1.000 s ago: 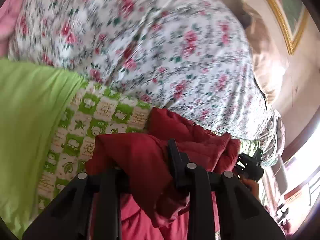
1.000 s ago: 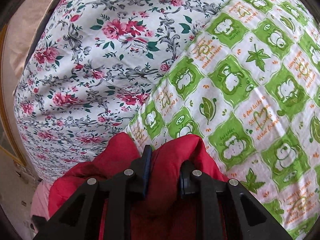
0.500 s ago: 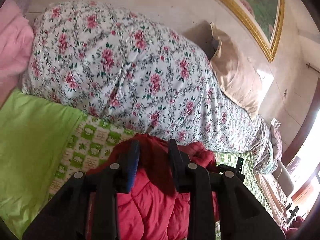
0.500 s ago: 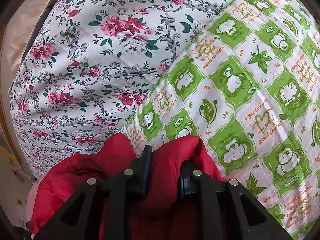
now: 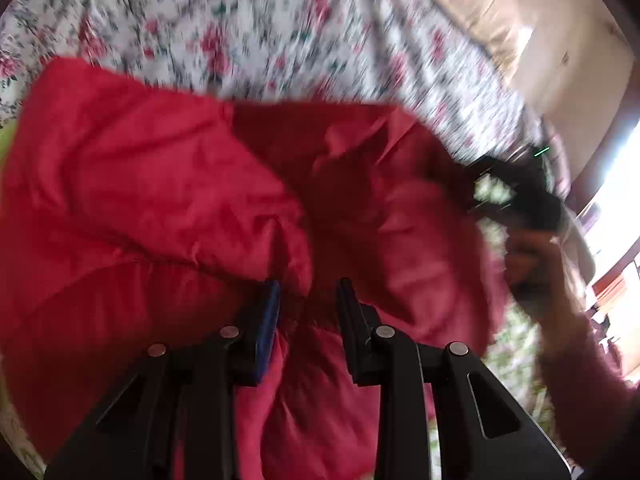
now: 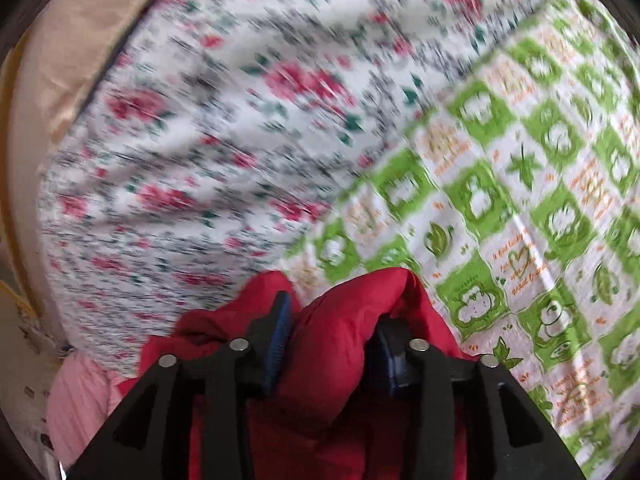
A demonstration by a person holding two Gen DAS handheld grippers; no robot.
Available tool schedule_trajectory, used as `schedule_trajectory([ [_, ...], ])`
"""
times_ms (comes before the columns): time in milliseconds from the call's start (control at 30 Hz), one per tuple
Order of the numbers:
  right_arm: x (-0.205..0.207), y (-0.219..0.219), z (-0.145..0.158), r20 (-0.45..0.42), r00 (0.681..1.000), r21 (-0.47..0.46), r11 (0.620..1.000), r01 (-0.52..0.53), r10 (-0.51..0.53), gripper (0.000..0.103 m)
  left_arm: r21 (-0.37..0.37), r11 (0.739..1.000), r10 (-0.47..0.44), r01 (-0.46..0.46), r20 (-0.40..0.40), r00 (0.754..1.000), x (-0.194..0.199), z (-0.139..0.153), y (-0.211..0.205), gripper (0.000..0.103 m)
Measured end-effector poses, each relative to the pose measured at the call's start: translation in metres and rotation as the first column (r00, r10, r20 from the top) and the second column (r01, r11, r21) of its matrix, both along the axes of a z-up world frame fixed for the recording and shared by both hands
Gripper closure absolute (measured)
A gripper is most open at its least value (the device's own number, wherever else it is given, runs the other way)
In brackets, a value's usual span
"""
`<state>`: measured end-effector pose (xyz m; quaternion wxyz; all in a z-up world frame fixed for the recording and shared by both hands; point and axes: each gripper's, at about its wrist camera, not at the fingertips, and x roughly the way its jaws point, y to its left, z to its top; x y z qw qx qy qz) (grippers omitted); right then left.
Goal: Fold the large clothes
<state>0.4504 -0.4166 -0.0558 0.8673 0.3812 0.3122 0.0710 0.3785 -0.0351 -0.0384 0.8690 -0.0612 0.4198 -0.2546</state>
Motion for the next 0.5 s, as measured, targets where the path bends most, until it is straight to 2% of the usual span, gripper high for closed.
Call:
schedule_trajectory([
  [100, -0.019, 0.0, 0.024, 0.066, 0.998, -0.021, 1.0, -0.019, 0.02, 0.055, 0.018, 1.0, 0.019, -0.018, -0.009, 1.0, 0.009, -0.006, -0.002, 0.077],
  [233, -0.049, 0.013, 0.048, 0.153, 0.987, -0.113, 0.993, -0.029, 0.046, 0.049, 0.006, 0.998, 0.055, -0.055, -0.019, 0.998, 0.018, -0.005, 0.002, 0.077],
  [300, -0.06, 0.03, 0.054, 0.181, 0.977, -0.181, 0.98, -0.078, 0.111, 0.049, 0.003, 0.998, 0.061, -0.061, -0.018, 0.998, 0.02, -0.003, 0.003, 0.077],
  [333, -0.064, 0.047, 0.056, 0.18, 0.968, -0.239, 0.963, -0.127, 0.173, 0.049, 0.012, 0.998, 0.067, -0.066, -0.011, 0.998, 0.021, -0.002, 0.004, 0.077],
  [400, -0.066, 0.082, 0.055, 0.15, 0.941, -0.372, 0.899, -0.23, 0.303, 0.049, 0.033, 0.996, 0.077, -0.077, 0.0, 0.997, 0.023, 0.001, 0.004, 0.077],
  [433, -0.065, 0.109, 0.052, 0.105, 0.916, -0.479, 0.827, -0.295, 0.387, 0.048, 0.04, 0.996, 0.081, -0.081, 0.002, 0.997, 0.023, 0.0, 0.005, 0.077],
  [500, -0.054, 0.142, 0.039, 0.005, 0.878, -0.589, 0.71, -0.385, 0.479, 0.046, 0.068, 0.991, 0.113, -0.114, 0.017, 0.993, 0.029, 0.002, 0.011, 0.077],
])
